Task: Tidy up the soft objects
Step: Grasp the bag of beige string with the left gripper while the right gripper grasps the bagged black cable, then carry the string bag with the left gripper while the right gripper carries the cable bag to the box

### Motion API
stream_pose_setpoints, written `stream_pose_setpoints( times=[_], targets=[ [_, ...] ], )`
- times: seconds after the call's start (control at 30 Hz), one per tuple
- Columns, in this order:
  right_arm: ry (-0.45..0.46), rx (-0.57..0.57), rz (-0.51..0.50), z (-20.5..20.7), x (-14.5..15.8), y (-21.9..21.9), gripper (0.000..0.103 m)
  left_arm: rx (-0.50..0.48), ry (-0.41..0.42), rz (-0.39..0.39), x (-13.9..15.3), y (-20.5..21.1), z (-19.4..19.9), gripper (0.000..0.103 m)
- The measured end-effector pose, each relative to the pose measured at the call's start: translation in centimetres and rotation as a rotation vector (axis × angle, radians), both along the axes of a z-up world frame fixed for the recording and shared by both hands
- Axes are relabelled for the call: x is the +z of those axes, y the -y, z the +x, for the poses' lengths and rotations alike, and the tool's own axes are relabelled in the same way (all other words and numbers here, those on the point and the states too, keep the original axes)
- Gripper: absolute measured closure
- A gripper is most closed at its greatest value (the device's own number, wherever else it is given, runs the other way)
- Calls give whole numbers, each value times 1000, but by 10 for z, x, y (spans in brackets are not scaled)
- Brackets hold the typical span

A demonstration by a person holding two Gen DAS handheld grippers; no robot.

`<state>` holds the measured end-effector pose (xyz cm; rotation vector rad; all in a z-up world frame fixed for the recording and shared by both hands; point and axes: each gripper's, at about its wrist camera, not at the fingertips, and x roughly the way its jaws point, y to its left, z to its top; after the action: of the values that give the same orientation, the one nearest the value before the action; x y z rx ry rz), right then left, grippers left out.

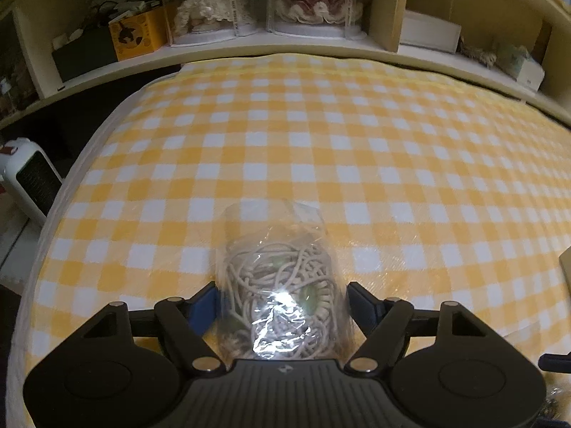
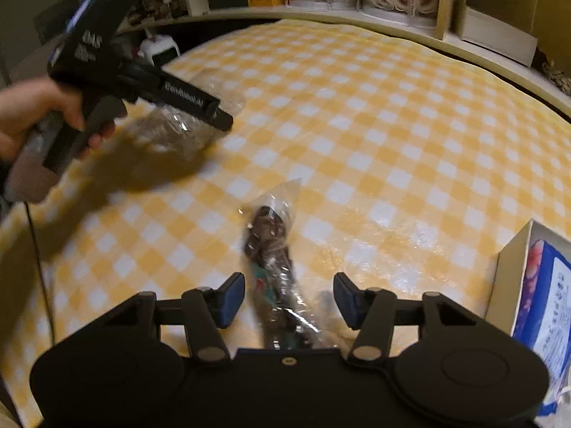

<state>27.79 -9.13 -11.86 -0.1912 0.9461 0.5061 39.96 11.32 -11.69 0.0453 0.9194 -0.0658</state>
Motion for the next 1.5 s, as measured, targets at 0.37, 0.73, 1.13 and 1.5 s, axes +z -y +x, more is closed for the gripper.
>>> stream_pose_setpoints(
  times=[0.37,0.73,1.13,1.5],
  targets=[
    [-22,54,-38,-5,-9,-11,74,40,0,17,-3,4,-12,46],
    [71,-108,55,-13,21,11,81,27,15,-28,9,-2,-64,51],
    [178,-222,144,-39,68,43,81,-30,162,-124,77,35,-120,51],
    [238,-304,213,-77,101,78,81,-74,201,-212,100,64,-167,51]
  ],
)
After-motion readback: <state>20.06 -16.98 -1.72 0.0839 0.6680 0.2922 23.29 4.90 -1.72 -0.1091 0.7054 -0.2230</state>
